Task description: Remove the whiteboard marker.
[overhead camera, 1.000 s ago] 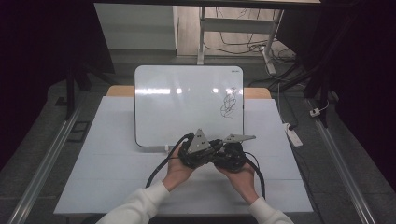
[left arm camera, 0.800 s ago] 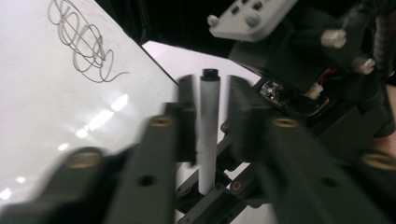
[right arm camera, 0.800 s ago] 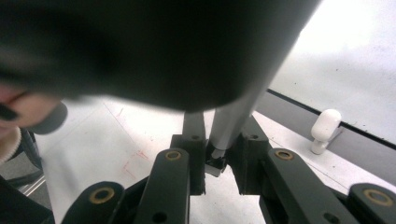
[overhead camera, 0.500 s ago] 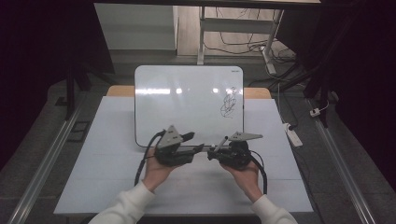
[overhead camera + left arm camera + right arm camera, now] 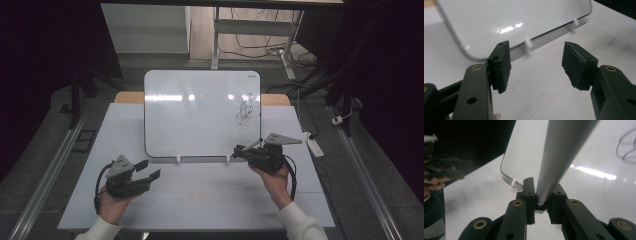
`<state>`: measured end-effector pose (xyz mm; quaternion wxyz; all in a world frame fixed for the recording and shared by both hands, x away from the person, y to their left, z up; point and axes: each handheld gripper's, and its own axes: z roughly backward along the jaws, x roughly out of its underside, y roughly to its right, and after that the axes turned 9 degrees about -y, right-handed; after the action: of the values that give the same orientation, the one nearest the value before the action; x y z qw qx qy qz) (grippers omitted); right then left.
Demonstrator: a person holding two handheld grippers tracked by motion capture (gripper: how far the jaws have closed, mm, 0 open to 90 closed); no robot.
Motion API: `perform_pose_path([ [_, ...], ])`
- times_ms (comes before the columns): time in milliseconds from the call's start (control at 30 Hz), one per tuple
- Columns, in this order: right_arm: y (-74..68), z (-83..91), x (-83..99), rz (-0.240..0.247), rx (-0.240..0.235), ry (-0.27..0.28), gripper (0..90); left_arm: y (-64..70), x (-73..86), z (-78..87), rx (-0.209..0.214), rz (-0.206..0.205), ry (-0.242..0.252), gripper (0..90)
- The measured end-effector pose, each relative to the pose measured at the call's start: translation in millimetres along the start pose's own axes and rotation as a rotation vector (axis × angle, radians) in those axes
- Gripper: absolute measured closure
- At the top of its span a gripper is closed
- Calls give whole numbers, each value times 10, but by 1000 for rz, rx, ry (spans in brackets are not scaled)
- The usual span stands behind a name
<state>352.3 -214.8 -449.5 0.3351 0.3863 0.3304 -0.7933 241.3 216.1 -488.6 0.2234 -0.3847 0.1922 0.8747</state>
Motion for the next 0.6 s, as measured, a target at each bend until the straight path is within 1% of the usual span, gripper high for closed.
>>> perform_pose_path([
  [100, 23, 38, -38, 29, 10, 37, 784, -68, 52, 0, -2, 6, -7, 392],
  [200, 77, 88, -129, 62, 45, 78, 785, -104, 73, -29, -2, 2, -13, 391],
  [300, 192, 137, -313, 75, 83, 143, 785, -151, 95, -72, -6, 10, -23, 389],
  [367, 286, 158, -458, 84, 121, 177, 785, -185, 105, -81, -9, 19, -21, 389],
  [400, 339, 164, -528, 85, 137, 192, 785, -199, 109, -81, -14, 25, -17, 387],
  [500, 511, 170, -698, 65, 172, 235, 786, -225, 111, -85, -23, 31, -14, 374],
  [533, 569, 165, -742, 55, 182, 244, 786, -243, 112, -94, -27, 38, -16, 370],
  [600, 681, 152, -805, 32, 194, 265, 786, -249, 110, -100, -29, 35, -17, 366],
])
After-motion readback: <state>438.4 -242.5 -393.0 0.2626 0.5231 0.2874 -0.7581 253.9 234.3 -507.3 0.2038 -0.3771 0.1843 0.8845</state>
